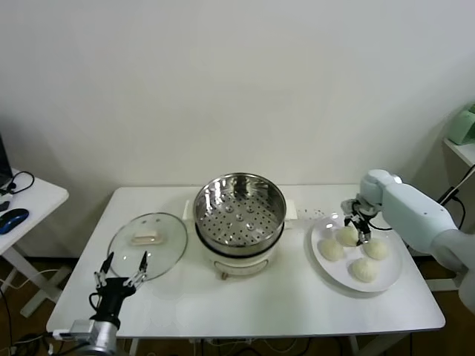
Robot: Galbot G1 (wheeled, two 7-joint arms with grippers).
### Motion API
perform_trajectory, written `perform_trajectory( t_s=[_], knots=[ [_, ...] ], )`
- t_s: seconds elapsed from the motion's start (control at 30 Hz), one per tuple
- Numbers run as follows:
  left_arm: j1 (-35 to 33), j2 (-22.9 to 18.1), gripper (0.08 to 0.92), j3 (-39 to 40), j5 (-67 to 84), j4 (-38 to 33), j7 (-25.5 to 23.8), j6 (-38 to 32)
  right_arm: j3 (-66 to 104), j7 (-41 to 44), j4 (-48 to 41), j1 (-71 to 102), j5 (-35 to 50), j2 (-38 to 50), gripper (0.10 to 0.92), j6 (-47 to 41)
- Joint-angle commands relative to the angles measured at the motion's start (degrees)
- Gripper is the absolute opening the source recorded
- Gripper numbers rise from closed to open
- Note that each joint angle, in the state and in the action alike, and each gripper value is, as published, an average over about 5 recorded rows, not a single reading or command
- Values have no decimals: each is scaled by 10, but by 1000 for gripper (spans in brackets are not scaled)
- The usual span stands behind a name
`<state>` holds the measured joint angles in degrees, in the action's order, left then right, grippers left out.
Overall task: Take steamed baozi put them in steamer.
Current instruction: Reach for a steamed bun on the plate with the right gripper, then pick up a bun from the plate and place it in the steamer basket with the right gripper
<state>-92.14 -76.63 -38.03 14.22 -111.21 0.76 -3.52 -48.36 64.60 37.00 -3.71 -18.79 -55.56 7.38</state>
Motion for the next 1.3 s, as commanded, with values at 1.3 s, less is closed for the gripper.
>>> perform_trajectory(
  t_s=[1.3],
  knots=[
    [3, 24, 823, 17, 19, -31, 10, 20, -115, 10, 365, -337, -83, -39, 698, 219]
  ],
)
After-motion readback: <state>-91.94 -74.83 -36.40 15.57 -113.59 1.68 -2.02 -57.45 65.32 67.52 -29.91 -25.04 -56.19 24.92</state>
